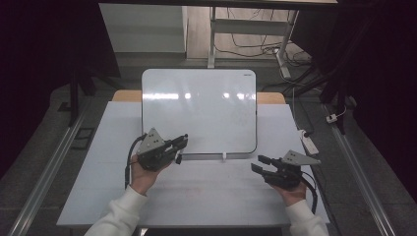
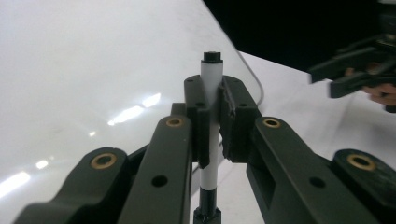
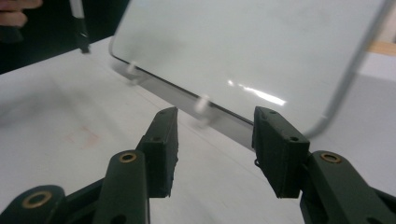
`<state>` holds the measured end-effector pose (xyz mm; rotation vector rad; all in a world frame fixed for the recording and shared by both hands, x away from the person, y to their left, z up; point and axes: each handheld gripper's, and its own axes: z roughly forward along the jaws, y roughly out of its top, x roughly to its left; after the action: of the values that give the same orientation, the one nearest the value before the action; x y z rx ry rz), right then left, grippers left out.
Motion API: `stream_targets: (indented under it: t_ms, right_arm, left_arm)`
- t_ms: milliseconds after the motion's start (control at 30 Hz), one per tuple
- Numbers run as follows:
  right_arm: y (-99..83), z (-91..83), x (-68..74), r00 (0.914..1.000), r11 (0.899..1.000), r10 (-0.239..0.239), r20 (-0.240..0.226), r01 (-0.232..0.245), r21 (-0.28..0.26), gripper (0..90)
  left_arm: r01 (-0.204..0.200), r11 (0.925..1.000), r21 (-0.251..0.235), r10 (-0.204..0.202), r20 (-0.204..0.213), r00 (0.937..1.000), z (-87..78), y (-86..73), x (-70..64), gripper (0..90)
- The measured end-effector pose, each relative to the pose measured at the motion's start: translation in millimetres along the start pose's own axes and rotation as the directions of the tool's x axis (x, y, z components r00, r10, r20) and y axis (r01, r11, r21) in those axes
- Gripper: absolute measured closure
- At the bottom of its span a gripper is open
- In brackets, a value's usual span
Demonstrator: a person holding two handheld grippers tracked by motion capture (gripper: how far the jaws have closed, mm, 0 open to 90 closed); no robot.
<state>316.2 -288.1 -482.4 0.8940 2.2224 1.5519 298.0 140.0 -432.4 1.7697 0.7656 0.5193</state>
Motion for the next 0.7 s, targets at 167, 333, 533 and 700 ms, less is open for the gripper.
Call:
stream_targets:
  t_ms: [167,333,533,700]
  right_arm:
    - [-10.8,-18.3,-12.0,0.9974,1.0,0.022,0.068,-0.022,-0.001,50.8]
    - [-15.2,-25.3,-22.1,0.9938,0.999,0.042,0.102,-0.041,-0.01,50.8]
    - [-20.1,-23.1,-29.5,0.9917,0.999,0.04,0.122,-0.041,0.003,50.5]
    - [-20.4,-22.7,-29.8,0.9898,1.0,0.021,0.141,-0.022,0.005,49.3]
  left_arm:
    - [0.024,0.9997,-0.011,-0.025,-0.065,0.9976,-5.5,4.7,18.2,81.6]
    - [0.046,0.9989,-0.005,-0.046,-0.131,0.9904,-2.5,18.9,43.4,81.5]
    - [0.066,0.9977,0.016,-0.062,-0.195,0.9788,6.2,48.2,73.9,81.6]
    - [0.087,0.9937,0.071,-0.068,-0.236,0.9693,16.6,67.2,96.7,81.5]
